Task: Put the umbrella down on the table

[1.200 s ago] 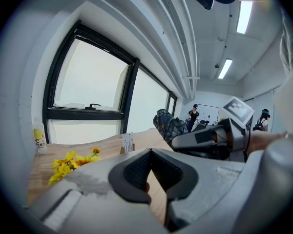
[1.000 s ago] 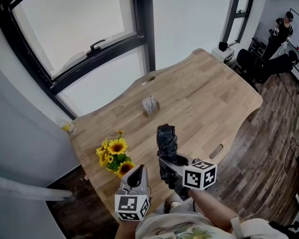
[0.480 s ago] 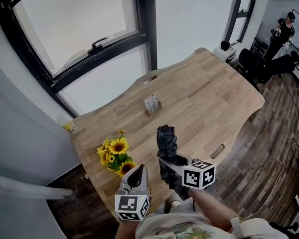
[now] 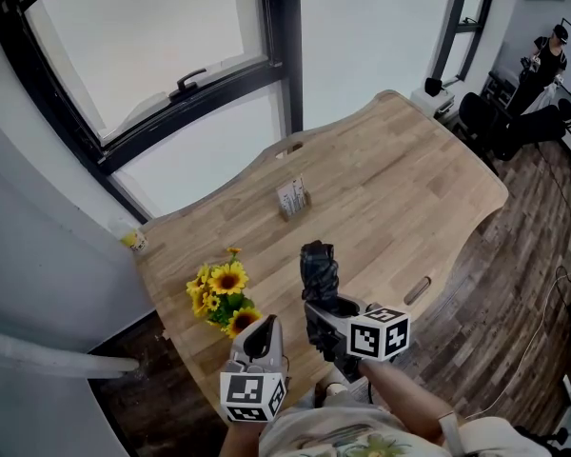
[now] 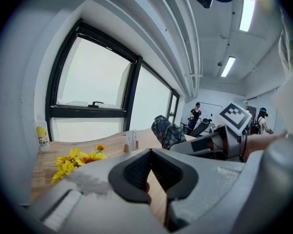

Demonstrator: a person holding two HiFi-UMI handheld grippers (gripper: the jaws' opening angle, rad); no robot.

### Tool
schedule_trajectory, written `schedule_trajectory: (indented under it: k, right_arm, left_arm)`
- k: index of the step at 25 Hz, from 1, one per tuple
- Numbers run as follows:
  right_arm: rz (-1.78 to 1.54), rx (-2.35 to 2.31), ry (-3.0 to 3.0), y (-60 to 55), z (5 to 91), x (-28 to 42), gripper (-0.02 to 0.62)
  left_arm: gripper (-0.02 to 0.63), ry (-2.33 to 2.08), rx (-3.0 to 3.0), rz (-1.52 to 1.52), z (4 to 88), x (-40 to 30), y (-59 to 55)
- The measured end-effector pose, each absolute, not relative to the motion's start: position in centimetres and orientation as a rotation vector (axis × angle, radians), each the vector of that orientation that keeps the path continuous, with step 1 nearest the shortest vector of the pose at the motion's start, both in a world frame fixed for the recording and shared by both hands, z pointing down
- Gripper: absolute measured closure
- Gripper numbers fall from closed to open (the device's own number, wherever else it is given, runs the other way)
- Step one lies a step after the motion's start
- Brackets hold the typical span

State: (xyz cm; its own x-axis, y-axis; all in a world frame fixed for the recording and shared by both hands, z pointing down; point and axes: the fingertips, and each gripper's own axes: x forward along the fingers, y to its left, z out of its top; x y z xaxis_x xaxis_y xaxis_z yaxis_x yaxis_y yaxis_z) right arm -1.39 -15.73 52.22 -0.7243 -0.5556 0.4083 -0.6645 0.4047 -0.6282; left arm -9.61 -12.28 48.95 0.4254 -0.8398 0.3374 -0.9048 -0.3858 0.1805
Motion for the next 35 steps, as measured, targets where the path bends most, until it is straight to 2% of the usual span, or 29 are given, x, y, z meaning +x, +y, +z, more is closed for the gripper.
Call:
schedule_trajectory:
  k: [35]
  right_arm:
    - [1.265, 1.043, -2.412, -16.3, 56.6, -2.5, 0.400]
  left_arm:
    - [0.601, -1.512, 2.314, 0.283, 49.6, -10.9, -13.1]
